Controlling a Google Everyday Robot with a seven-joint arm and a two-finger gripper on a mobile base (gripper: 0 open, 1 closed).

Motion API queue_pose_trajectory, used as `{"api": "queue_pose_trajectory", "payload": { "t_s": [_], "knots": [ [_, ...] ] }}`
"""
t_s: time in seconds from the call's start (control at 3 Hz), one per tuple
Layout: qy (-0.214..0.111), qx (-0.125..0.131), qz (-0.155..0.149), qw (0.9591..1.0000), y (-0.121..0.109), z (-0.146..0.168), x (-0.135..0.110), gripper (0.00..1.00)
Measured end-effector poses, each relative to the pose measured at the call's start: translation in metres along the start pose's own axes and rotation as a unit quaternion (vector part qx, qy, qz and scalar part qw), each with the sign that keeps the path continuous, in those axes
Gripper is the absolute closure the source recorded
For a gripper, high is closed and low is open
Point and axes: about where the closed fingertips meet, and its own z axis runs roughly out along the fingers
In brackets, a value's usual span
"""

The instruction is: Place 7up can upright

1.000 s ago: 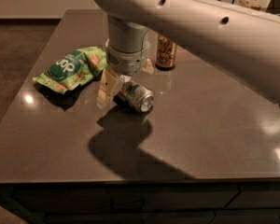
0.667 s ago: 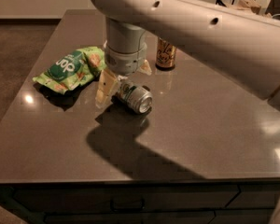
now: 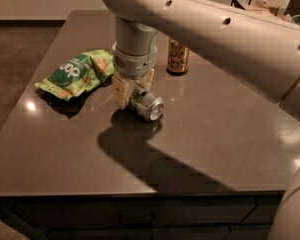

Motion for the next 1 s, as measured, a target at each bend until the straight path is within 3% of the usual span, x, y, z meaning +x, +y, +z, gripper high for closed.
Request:
{"api": "queue_pose_trajectory", "payload": {
  "t_s": [0.33, 0.67, 1.0],
  "knots": [
    [-0.024, -0.021, -0.017, 0.9993, 0.001, -0.008, -0.001, 0.63],
    [-0.071, -0.029, -0.044, 0.9961, 0.002, -0.028, 0.001, 0.87],
    [-0.147, -0.038, -0.066, 0.9862, 0.004, -0.058, 0.004, 1.00]
  ]
}}
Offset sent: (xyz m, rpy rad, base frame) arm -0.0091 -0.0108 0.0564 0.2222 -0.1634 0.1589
